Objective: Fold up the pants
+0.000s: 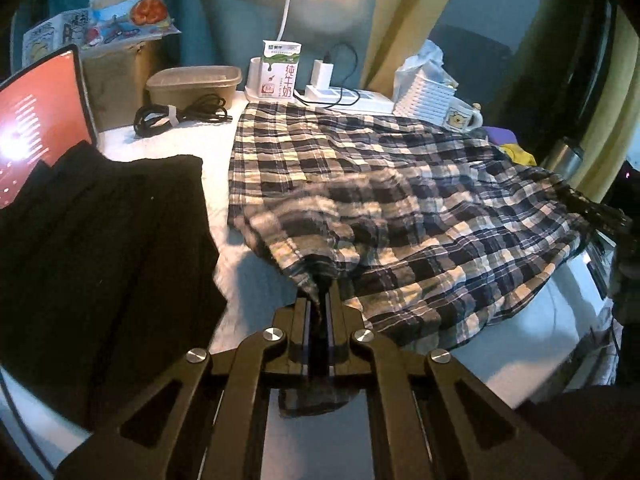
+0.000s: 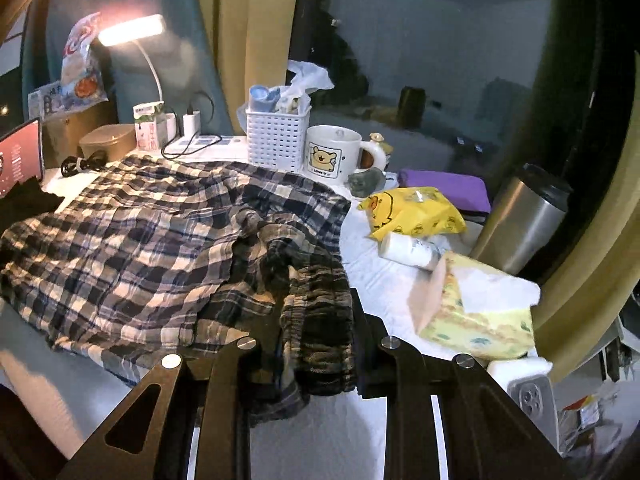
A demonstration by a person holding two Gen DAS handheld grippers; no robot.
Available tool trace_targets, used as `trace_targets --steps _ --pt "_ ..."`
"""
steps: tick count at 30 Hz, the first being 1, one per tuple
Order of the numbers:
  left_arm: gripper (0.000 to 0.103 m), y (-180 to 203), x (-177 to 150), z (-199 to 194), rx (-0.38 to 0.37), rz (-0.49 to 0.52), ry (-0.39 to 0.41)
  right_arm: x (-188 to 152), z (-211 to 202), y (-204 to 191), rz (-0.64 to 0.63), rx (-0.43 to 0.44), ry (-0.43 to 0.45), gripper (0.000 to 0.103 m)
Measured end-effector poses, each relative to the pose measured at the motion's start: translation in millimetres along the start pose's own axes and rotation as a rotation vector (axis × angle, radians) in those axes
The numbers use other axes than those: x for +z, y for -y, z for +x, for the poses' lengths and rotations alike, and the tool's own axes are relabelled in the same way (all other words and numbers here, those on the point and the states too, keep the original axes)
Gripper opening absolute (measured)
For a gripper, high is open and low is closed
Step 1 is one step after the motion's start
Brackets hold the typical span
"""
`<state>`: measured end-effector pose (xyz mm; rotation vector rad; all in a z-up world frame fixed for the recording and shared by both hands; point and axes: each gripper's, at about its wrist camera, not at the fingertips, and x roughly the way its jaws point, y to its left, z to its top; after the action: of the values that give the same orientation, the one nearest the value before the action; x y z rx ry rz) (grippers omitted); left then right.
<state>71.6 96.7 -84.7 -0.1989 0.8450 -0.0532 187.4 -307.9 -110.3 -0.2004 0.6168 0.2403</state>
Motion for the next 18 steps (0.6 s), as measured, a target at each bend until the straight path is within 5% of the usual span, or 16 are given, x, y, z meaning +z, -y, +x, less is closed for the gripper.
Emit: trace_targets --steps 10,18 --pt "0.004 -1 -50 -5 -0.045 -0.031 -0.125 -55 -9 10 0.057 -0.011 -0.073 0.025" --pt "0.004 -10 -69 -8 -0.007 -0.025 -0.2 -97 -1 13 0.067 -0.042 -0.144 0.025"
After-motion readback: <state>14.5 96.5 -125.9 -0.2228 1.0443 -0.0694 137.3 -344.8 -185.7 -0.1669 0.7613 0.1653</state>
